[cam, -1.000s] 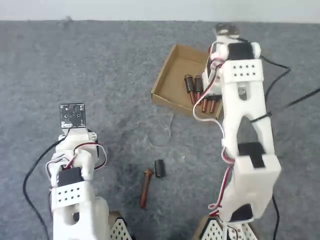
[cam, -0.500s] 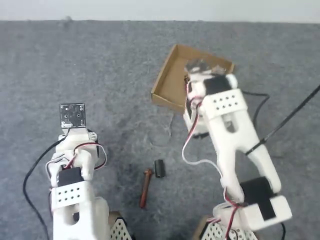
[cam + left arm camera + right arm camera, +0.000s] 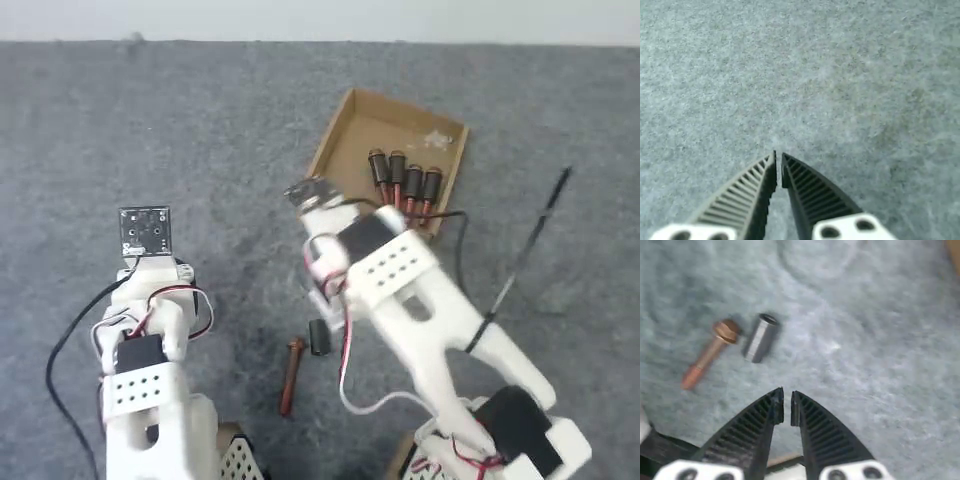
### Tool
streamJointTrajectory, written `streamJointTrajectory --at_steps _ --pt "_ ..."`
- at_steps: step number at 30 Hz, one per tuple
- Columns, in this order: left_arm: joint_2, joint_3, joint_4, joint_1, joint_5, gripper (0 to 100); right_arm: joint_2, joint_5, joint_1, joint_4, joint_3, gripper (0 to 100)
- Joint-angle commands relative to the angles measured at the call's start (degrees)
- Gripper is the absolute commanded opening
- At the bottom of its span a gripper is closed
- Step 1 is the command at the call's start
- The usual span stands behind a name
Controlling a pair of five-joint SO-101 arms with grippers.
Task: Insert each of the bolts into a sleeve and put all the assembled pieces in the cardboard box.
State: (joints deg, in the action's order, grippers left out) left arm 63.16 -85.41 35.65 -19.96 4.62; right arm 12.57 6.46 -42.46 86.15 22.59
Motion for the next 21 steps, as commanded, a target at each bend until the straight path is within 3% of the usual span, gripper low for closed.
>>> streamJointTrajectory --at_steps 1,12,17,21 --pt "-0.26 1.63 0.09 -0.18 0.44 1 -0.04 2.64 -2.51 -2.59 -0.26 0.6" --pt "-0.26 1.63 -0.09 -0.18 0.44 1 -12.79 6.77 -3.3 -13.85 -0.26 0.9" --pt "-0.26 1.63 -0.18 -0.18 0.44 1 -16.48 8.62 -3.47 -14.2 -0.26 9.4" --pt "-0.26 1.63 -0.18 -0.09 2.02 1 -17.89 8.7 -3.82 -15.34 -0.18 10.3"
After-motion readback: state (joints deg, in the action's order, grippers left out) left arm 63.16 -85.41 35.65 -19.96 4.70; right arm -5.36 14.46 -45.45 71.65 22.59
